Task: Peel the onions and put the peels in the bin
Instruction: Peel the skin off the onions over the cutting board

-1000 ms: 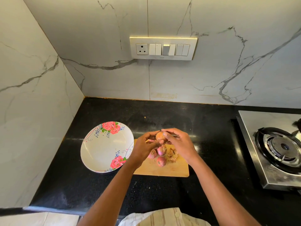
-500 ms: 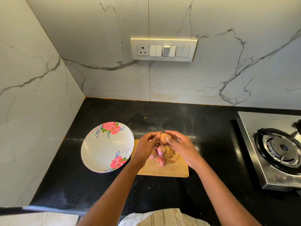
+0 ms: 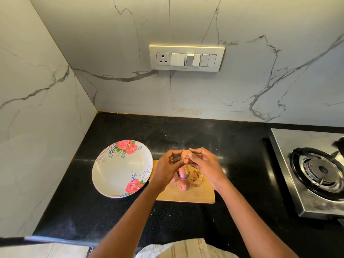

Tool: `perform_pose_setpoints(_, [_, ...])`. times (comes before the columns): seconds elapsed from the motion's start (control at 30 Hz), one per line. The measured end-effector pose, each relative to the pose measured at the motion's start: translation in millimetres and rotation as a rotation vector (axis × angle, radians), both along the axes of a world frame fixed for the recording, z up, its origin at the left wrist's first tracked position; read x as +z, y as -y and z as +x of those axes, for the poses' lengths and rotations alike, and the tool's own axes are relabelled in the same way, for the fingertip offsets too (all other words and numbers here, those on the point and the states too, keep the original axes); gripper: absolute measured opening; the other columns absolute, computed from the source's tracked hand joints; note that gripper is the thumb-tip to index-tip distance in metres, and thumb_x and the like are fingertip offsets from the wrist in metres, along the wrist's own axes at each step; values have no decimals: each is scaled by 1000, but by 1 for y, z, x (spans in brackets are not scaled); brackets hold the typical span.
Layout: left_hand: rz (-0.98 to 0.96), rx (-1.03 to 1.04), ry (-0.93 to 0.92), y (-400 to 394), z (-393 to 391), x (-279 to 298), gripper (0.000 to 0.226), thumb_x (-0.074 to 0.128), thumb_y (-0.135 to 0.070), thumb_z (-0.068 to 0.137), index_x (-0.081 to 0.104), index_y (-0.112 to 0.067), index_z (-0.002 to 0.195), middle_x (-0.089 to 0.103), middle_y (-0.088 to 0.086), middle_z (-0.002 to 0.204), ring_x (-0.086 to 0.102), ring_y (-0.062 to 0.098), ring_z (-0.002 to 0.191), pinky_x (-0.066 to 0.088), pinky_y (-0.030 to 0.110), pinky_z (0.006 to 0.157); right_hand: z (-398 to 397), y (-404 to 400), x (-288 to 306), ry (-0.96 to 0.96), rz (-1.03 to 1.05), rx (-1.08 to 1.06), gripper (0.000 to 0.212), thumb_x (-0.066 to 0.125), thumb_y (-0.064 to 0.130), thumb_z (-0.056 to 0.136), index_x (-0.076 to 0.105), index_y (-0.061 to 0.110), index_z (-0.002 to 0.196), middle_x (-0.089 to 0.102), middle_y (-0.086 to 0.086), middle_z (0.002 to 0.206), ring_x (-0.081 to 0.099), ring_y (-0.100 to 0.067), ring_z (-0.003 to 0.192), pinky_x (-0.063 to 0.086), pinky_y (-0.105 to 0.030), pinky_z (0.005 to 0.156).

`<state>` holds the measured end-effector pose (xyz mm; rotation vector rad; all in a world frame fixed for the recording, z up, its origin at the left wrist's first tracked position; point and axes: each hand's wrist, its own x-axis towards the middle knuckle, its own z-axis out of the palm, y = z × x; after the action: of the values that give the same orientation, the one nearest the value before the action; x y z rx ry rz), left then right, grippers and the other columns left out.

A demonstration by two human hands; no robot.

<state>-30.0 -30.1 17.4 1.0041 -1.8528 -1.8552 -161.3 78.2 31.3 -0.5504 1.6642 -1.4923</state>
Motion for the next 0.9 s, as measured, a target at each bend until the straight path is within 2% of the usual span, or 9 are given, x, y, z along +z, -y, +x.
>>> perform_pose_setpoints(0.1, [-12,-34,-8,0,1,0,32,72,-28,92,65,-32,122,69,-14,121,64,6,116,55,22,95,2,2,-4,-25,19,-74,9,70,23,96,74,15,99,76,-9,98,74,-24,97,60,-47,90])
perform_pose_setpoints(0.2, [-15,-85,0,-4,4,2,38,69,-24,94,63,-32,131,66,-14,125,61,3,116,52,14,88,5,2,-11,-95,88,-107,16,67,31,98,71,22,85,74,-7,92,73,-25,93,60,-52,88])
perform_pose_setpoints(0.3, [2,-122,-3,-6,7,-1,42,67,-22,96,61,-37,134,67,-18,123,63,-2,111,51,11,82,7,1,-17,-138,130,-114,20,65,36,98,68,28,80,73,-6,91,72,-23,91,60,-52,85])
perform_pose_setpoints(0.37, [-2,-122,3,-9,7,-1,45,67,-24,95,58,-36,138,65,-22,122,63,-5,110,51,13,84,9,1,-20,-141,128,-132,18,64,40,98,68,29,83,73,-5,93,72,-21,92,61,-51,84])
perform_pose_setpoints(0.43, [25,-57,2,-11,7,-5,49,70,-32,93,54,-33,139,63,-19,125,61,-3,114,51,17,90,10,0,-19,-121,107,-126,16,62,40,99,69,27,93,74,-4,97,73,-20,93,62,-48,84])
perform_pose_setpoints(0.57, [76,41,6,-7,7,-13,34,64,-44,96,61,-31,127,68,-6,126,64,11,117,52,37,104,9,-4,-13,-23,46,-32,17,59,26,103,70,22,115,75,-3,106,74,-19,97,61,-42,90])
perform_pose_setpoints(0.63, [133,52,-42,-5,7,-9,32,62,-43,96,65,-30,125,72,-5,121,68,16,114,53,39,103,7,-6,-9,-2,14,2,21,60,20,102,69,21,121,75,-4,108,74,-20,98,60,-39,90])
perform_pose_setpoints(0.77, [254,63,-154,-4,5,-1,28,57,-25,102,62,-21,129,72,5,122,70,23,112,57,37,96,3,-5,-6,-69,6,38,24,62,21,101,69,22,124,74,-3,110,73,-17,100,60,-34,88])
perform_pose_setpoints(0.9, [213,78,-141,-1,3,3,39,67,-36,91,64,-25,128,72,2,123,70,21,114,57,38,97,-3,-4,-2,-207,24,52,22,66,22,98,71,21,120,74,1,111,72,-12,101,61,-30,85])
